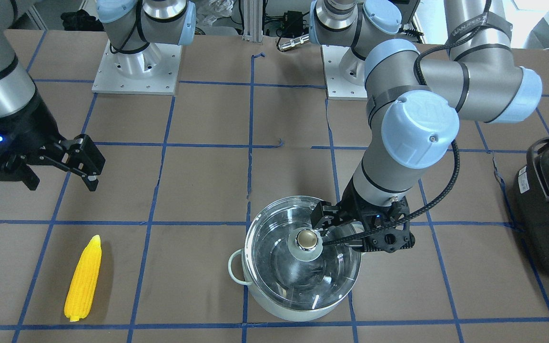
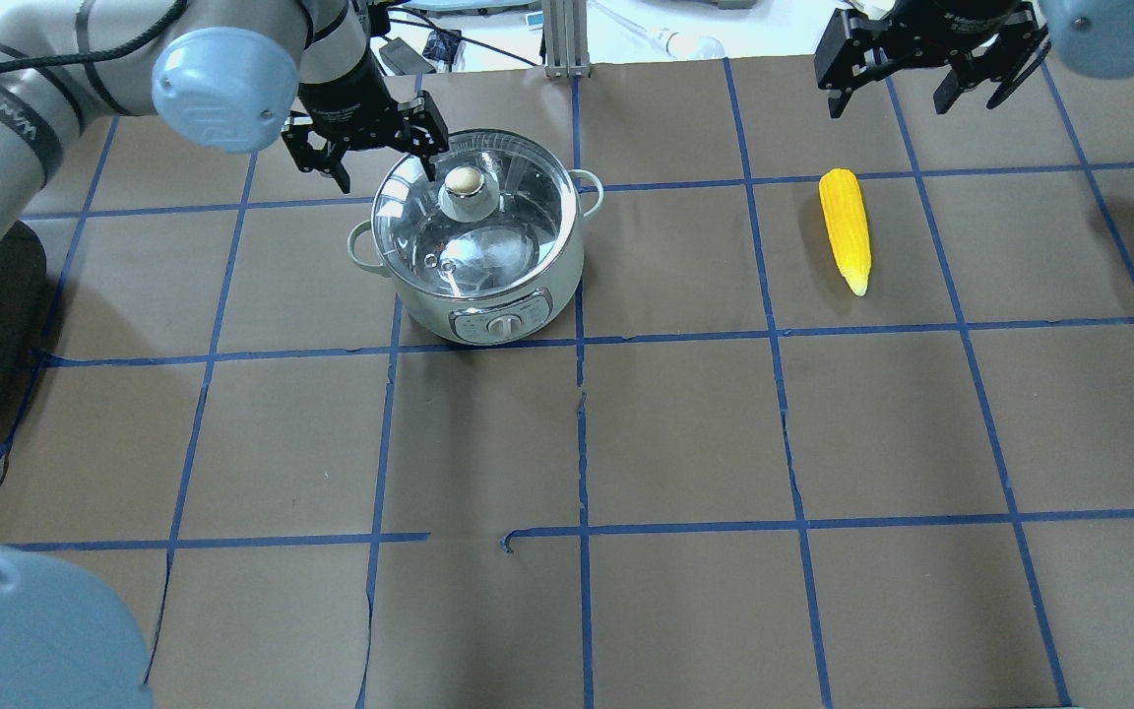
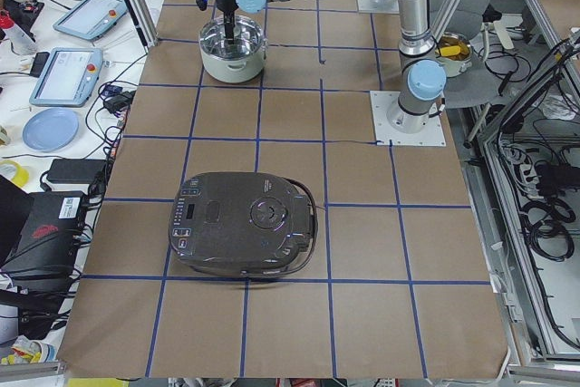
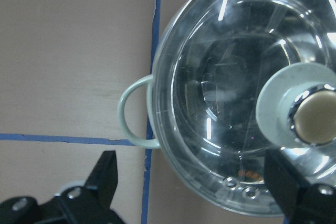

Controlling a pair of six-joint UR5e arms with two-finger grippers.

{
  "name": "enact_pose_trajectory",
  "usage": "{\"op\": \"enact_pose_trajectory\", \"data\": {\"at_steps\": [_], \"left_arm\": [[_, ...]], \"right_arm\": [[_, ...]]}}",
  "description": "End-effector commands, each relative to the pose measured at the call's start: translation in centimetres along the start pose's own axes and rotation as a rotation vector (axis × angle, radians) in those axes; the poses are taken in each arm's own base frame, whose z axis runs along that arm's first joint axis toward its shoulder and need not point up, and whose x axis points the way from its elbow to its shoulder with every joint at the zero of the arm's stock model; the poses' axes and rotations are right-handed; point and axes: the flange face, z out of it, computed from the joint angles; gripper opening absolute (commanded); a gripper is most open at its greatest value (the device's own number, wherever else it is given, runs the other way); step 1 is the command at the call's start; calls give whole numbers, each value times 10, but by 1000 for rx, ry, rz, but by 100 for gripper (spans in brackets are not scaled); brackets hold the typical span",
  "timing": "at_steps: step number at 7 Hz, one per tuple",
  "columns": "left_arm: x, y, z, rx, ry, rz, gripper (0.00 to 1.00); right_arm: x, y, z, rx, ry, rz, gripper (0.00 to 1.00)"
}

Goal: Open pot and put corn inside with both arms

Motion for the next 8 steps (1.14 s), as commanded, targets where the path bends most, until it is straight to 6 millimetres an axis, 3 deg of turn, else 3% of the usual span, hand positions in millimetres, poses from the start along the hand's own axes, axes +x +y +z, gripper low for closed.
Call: {"op": "enact_pose_trajectory", "data": {"at_steps": [1,2,3,4,5,6,7,8], "left_arm": [[31,-13,18,47,15,-48,100],[49,-9,28,46,13,-32,100],[54,-8,35,36,12,-29,100],[56,-5,35,36,3,-20,100],[55,-3,37,23,-2,-14,93],[55,-2,34,25,-1,-14,44],[55,-2,33,26,3,-14,15],[57,0,29,29,2,-8,0]], "right_arm": [[34,-36,78,-29,11,4,100],[58,-46,102,-33,16,5,100],[76,-56,139,-53,17,26,100],[81,-65,171,-48,16,31,100],[81,-67,193,-67,11,31,100],[83,-70,211,-66,12,31,100],[83,-67,227,-84,9,32,100],[81,-57,245,-66,12,33,100]]}}
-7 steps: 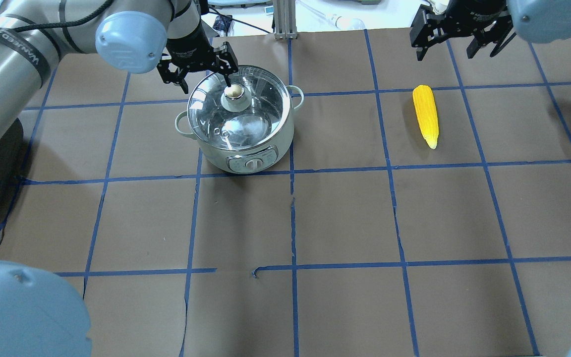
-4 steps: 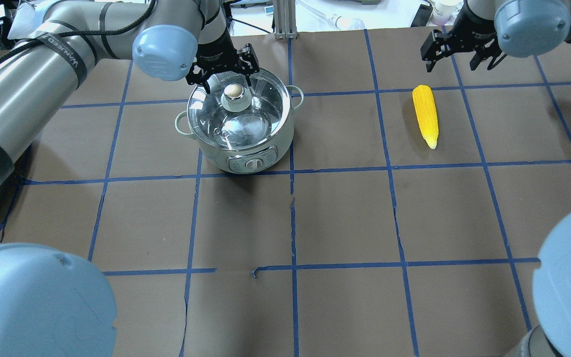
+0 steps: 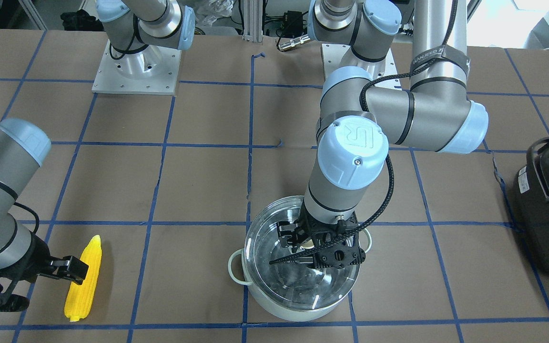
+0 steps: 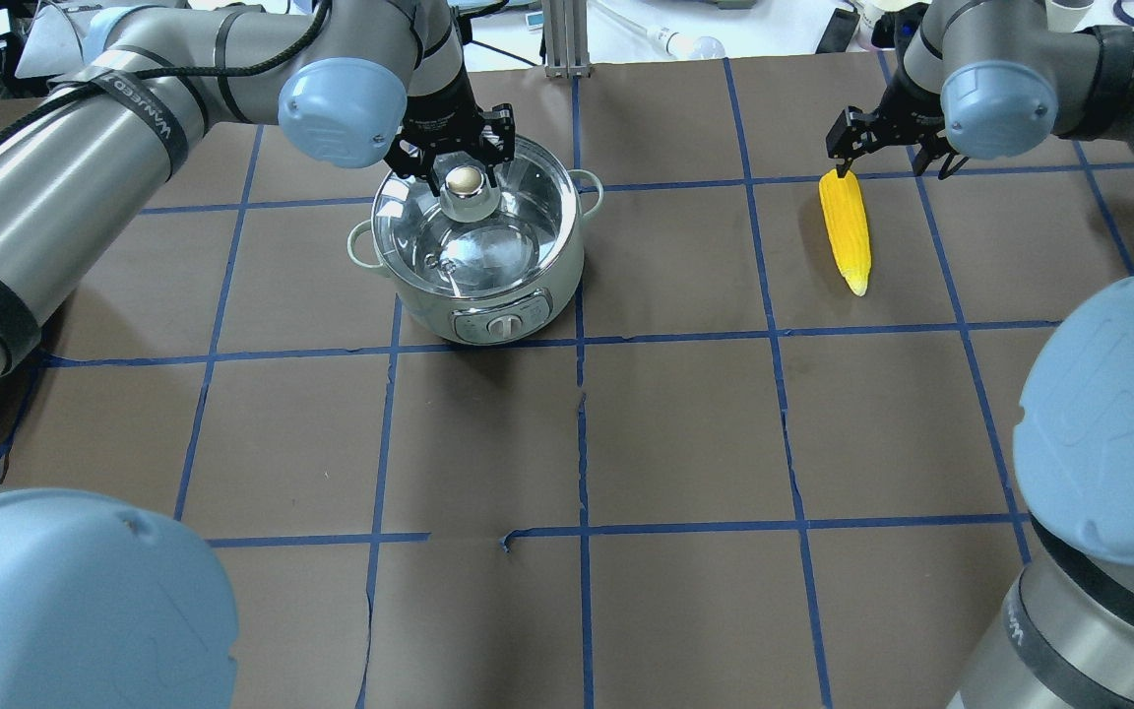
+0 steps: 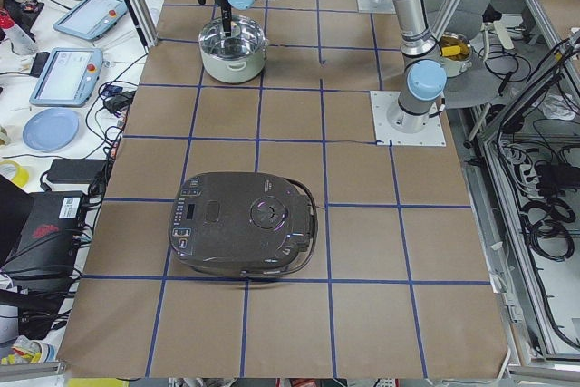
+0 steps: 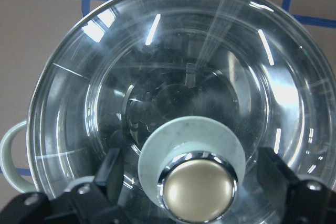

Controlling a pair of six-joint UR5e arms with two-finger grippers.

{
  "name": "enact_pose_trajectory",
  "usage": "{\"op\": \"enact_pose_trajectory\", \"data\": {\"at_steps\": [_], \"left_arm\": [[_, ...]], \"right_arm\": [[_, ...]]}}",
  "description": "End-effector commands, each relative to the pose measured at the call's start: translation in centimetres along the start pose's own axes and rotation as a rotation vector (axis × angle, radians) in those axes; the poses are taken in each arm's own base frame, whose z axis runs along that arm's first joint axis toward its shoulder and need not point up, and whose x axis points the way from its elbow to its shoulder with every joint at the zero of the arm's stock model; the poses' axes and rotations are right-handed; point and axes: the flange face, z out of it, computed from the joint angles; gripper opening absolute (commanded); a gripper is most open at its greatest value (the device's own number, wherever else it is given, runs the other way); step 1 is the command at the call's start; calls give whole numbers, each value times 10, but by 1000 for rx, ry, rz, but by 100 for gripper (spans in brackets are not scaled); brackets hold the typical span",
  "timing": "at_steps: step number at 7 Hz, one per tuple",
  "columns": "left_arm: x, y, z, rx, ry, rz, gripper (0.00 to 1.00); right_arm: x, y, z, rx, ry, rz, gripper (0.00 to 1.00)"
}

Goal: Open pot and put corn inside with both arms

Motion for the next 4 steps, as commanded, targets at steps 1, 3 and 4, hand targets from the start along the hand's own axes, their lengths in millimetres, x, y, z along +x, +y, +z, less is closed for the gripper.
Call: {"op": "enact_pose_trajectory", "data": {"at_steps": [1,3,4], "left_arm": [[2,2,-7,6,8,5,0],[0,-3,-30,42,18,4,0],[-8,-8,-41,43,8,51,0]], "right_arm": [[-1,11,34,31,5,3,100],[-2,11,48,15,-12,15,99],[-2,11,59,15,-12,15,96]]}}
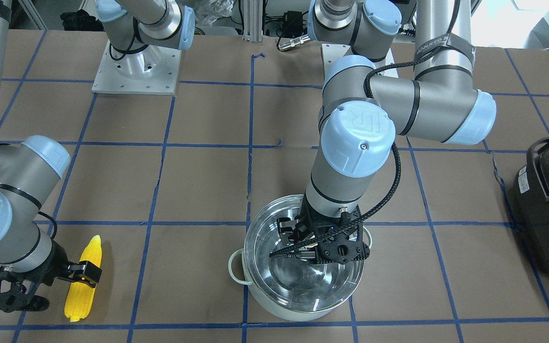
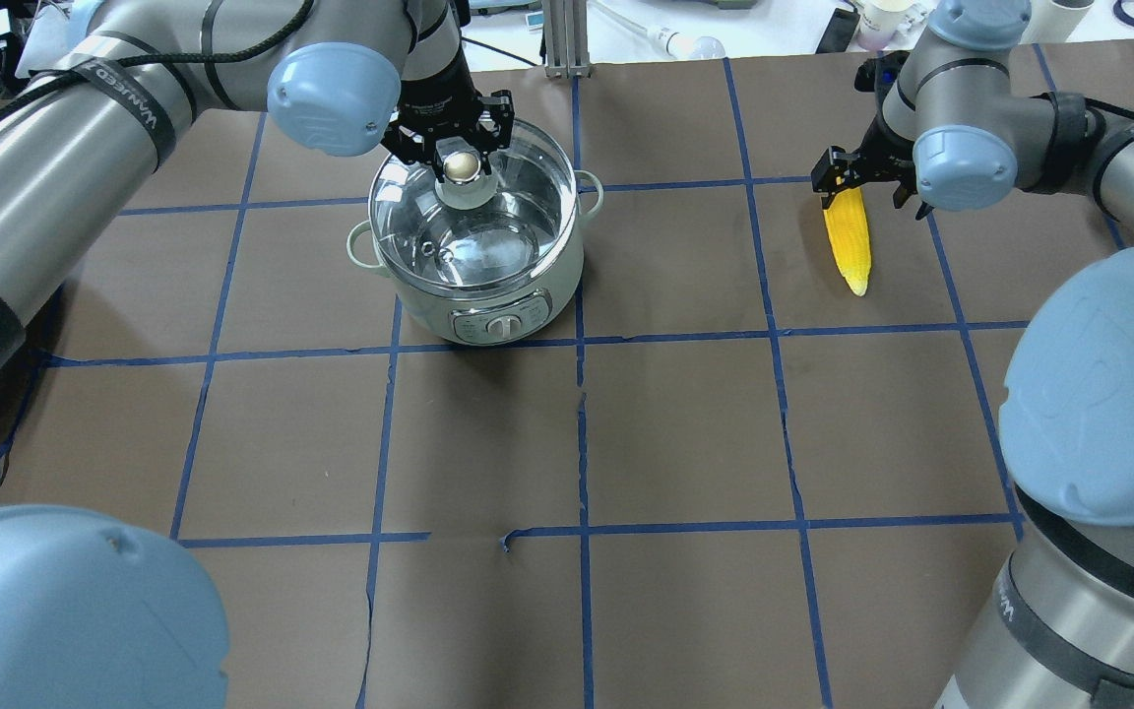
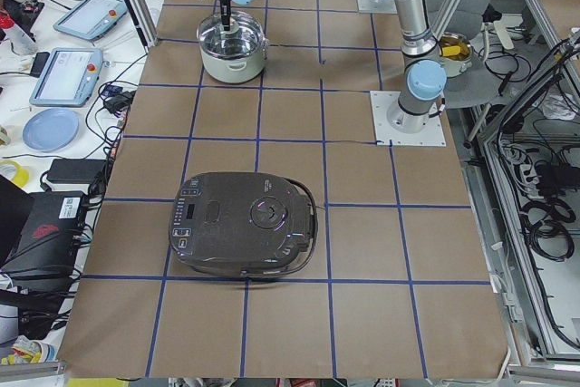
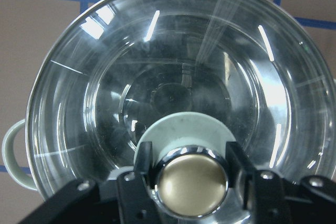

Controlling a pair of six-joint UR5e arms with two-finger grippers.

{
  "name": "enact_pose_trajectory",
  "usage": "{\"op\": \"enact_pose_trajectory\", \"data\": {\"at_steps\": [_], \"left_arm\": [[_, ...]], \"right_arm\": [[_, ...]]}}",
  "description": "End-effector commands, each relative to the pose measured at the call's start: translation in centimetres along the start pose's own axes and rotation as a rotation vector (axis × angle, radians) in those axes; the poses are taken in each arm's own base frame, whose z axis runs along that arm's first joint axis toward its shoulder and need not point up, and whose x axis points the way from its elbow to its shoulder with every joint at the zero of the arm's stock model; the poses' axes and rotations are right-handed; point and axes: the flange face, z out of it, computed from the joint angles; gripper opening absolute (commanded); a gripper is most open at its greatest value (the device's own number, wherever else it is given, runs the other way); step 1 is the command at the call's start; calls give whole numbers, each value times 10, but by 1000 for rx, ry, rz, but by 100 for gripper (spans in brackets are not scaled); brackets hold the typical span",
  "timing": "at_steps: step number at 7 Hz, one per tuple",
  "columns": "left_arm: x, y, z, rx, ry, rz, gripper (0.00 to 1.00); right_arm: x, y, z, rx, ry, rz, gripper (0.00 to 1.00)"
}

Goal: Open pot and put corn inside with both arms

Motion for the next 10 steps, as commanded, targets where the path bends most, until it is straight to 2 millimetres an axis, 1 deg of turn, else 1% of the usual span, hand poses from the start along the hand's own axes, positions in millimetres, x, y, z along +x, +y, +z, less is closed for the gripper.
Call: {"op": "enact_pose_trajectory", "data": {"at_steps": [1,2,3,4,5,6,7,8,9,10], "left_arm": [[-45,-15,-19,-35,-33,105,0],[-109,-29,-26,-72,-72,109,0],[-154,-29,-27,-143,-75,141,0],[-189,-32,-28,-165,-78,141,0],[-212,-35,-27,-160,-96,173,0],[-249,-35,-14,-178,-85,246,0],[-291,-29,11,-178,-79,269,0],[-320,-15,42,-170,-77,304,0],[-341,7,65,-158,-75,281,0],[-347,23,84,-115,-88,306,0]], "right_arm": [[0,1,16,-1,-1,4,96],[0,2,30,-20,-4,6,96],[0,0,29,-16,-3,5,87],[1,-1,26,-13,-3,6,60],[1,0,26,-19,-2,6,34],[1,-1,13,-3,2,6,25],[-1,-1,-5,20,3,1,25],[-4,-1,-10,25,3,-13,21],[-11,2,-35,19,-1,-20,21],[-41,-2,-70,36,-23,-57,19]]}}
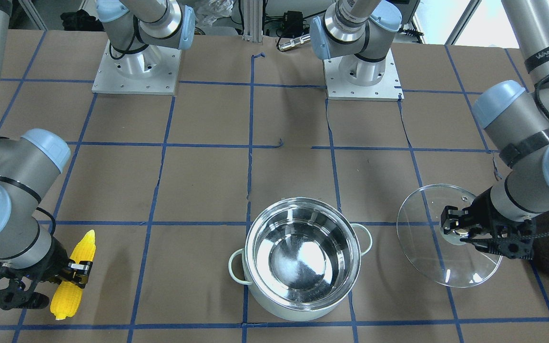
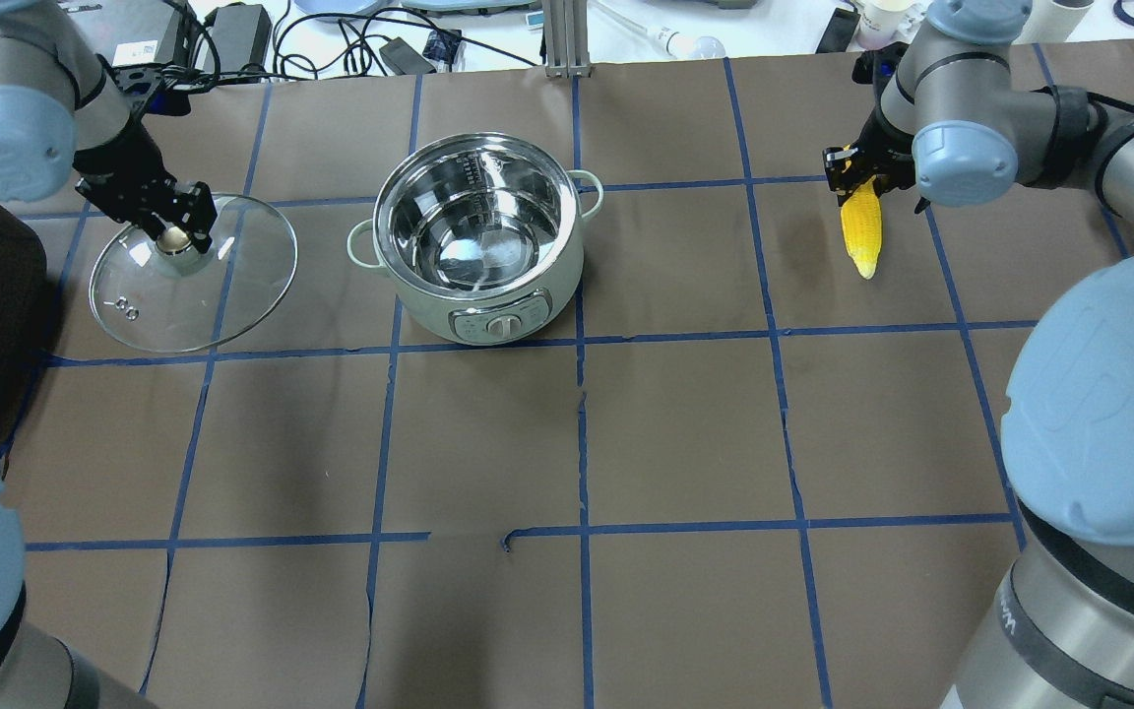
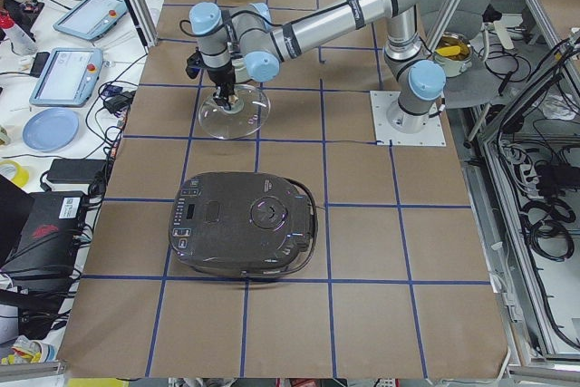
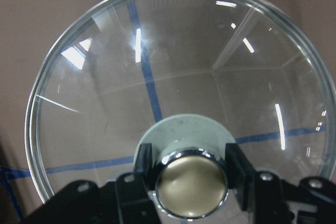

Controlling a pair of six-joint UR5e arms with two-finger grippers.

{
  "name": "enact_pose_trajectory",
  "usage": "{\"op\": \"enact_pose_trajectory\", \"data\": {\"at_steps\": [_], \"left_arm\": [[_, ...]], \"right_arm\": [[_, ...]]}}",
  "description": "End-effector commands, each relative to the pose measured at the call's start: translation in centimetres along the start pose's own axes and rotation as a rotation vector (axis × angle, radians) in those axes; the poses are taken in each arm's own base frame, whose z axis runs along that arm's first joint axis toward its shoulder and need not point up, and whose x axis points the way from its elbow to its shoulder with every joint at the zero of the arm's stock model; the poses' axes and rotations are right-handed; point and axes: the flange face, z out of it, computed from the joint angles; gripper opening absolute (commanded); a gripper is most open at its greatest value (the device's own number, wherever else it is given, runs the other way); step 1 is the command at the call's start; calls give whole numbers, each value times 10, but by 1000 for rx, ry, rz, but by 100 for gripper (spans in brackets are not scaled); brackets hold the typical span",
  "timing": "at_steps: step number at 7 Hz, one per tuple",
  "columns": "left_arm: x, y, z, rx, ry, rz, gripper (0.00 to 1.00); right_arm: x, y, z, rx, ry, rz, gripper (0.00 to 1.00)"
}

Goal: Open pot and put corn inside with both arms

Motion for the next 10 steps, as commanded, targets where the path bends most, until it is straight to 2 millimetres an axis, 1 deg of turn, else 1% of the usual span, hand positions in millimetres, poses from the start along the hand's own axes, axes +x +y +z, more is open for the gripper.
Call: {"op": "enact_pose_trajectory", "data": {"at_steps": [1,2,3,4,5,6,7,8,9,10], "left_arm": [[1,33,52,54,-20,13,0],[3,44,70,86,17,-1,0],[-6,53,80,129,45,-24,0],[-10,56,82,133,46,-31,0],[-9,56,82,134,47,-31,0],[-10,55,84,132,47,-30,31],[-11,54,84,133,48,-30,99],[-11,53,84,131,46,-29,100],[-10,52,79,128,42,-29,100],[-3,50,66,124,44,-17,100]], "right_arm": [[-83,-11,-72,43,-36,-103,19],[-132,-14,-101,48,-49,-121,19],[-183,-4,-113,40,-59,-117,19],[-227,4,-123,54,-73,-82,19],[-262,12,-132,67,-86,-60,19],[-319,30,-137,73,-107,-48,20],[-379,42,-146,86,-127,5,20],[-414,41,-144,67,-125,43,20],[-432,35,-147,78,-140,80,20],[-459,49,-128,58,-128,68,20]]}}
